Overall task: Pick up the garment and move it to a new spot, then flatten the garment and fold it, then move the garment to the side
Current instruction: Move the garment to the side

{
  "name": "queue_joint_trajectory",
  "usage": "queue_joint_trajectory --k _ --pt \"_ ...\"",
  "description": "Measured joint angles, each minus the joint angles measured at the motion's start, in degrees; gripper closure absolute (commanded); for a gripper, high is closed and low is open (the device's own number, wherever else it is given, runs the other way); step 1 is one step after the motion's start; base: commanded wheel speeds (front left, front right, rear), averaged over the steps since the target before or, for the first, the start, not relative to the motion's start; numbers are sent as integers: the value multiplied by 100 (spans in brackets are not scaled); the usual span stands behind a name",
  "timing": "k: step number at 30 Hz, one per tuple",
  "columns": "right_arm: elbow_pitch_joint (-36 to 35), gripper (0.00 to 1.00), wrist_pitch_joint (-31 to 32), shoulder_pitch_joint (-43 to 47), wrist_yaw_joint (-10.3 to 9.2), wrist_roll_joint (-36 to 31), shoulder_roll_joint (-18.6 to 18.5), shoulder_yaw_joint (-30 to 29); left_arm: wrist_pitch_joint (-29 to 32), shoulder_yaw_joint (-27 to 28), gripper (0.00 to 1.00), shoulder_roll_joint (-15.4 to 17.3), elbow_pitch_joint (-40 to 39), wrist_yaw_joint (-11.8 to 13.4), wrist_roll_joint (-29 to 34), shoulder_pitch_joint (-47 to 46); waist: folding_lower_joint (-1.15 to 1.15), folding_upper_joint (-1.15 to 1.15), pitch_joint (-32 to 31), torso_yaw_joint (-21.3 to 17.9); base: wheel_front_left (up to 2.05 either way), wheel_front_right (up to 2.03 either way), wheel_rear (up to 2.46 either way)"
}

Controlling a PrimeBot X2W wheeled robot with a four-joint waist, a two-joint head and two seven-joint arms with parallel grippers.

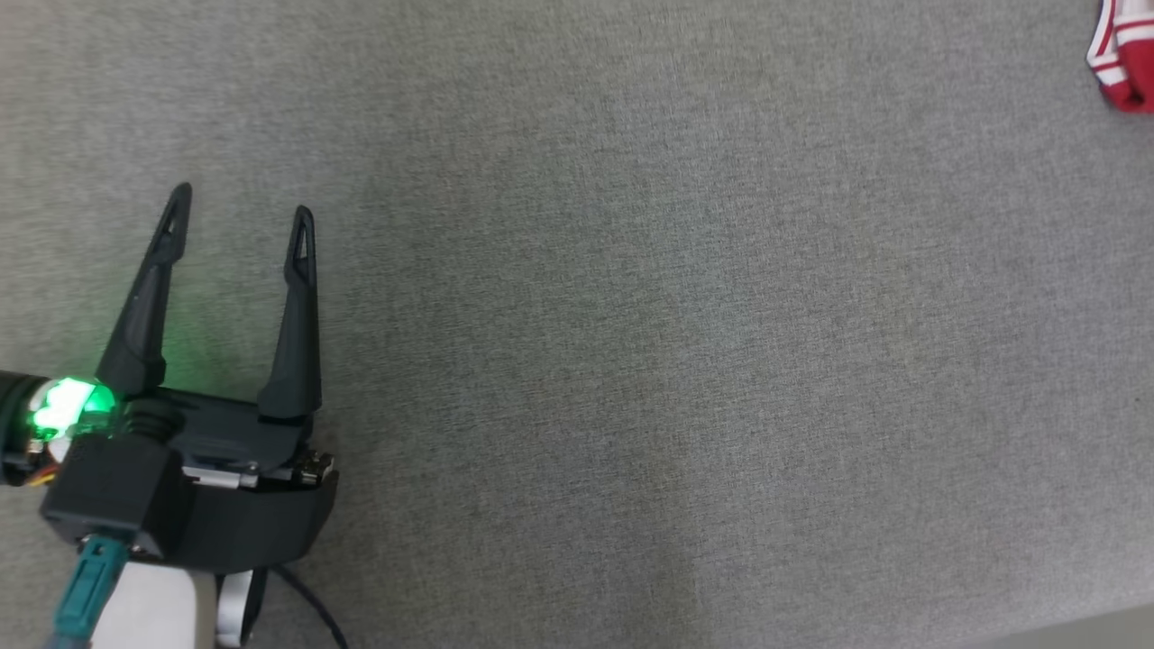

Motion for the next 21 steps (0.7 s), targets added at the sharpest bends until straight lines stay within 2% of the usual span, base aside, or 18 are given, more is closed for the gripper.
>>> queue_joint_trajectory --k 4,5,6,7,8,11,21 --pt "223 100 -264 -332 0 -431 78 210 55 20 0 47 -203 38 7 31 0 0 105 -59 0 0 0" --pt "259 87 -371 -413 0 -634 96 264 73 21 0 54 -229 49 14 39 0 0 119 -65 0 0 0" --pt "259 68 -371 -413 0 -634 96 264 73 21 0 54 -229 49 14 39 0 0 119 -65 0 0 0" --pt "318 12 -447 -505 0 -684 143 249 73 25 0 58 -252 68 22 53 0 0 124 -65 0 0 0" --pt "394 0 -485 -584 0 -687 204 211 74 29 0 57 -268 88 22 64 0 0 122 -63 0 0 0" --pt "665 0 -544 -720 0 -935 309 219 71 67 0 76 -287 127 20 110 -1 0 112 -58 0 0 0" --pt "958 0 -676 -832 0 -904 502 164 -76 131 0 79 -73 224 -69 223 -1 0 -119 -20 0 0 0"
